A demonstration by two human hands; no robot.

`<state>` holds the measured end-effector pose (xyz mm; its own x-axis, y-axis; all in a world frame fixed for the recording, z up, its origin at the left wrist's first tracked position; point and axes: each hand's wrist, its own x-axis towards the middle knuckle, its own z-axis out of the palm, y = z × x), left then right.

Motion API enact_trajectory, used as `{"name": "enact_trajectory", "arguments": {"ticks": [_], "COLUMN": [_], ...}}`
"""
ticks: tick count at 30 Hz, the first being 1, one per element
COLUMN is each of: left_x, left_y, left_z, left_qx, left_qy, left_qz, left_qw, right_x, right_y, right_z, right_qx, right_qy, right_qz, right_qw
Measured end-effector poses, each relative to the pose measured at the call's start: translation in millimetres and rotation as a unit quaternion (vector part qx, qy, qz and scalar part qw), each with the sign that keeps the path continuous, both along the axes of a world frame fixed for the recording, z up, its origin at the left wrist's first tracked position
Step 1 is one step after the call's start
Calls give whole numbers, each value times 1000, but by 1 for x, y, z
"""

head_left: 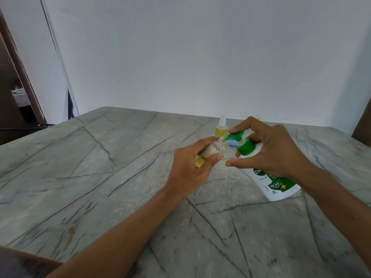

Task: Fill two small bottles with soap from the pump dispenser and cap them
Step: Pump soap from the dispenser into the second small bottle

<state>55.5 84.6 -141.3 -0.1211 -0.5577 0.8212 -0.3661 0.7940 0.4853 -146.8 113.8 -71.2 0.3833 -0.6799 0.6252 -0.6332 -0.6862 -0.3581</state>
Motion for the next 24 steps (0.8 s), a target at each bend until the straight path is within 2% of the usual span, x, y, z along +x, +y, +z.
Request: {"name": "enact_trajectory", "arguments": {"ticks": [17,24], "left_x": [1,0], "left_y": [-3,-1], "left_z": [0,0], "left_qx": [-30,-48], "left_qy": [-20,-29], "left_qz": [9,-4], "left_qw": [999,998], "right_x": [-5,-2], "right_y": [-2,-1], "right_z": [-1,-3], "right_qx": [-23,-23], "right_qy": [19,1], "right_qz": [-5,1], "right_qw": [1000,1000]}}
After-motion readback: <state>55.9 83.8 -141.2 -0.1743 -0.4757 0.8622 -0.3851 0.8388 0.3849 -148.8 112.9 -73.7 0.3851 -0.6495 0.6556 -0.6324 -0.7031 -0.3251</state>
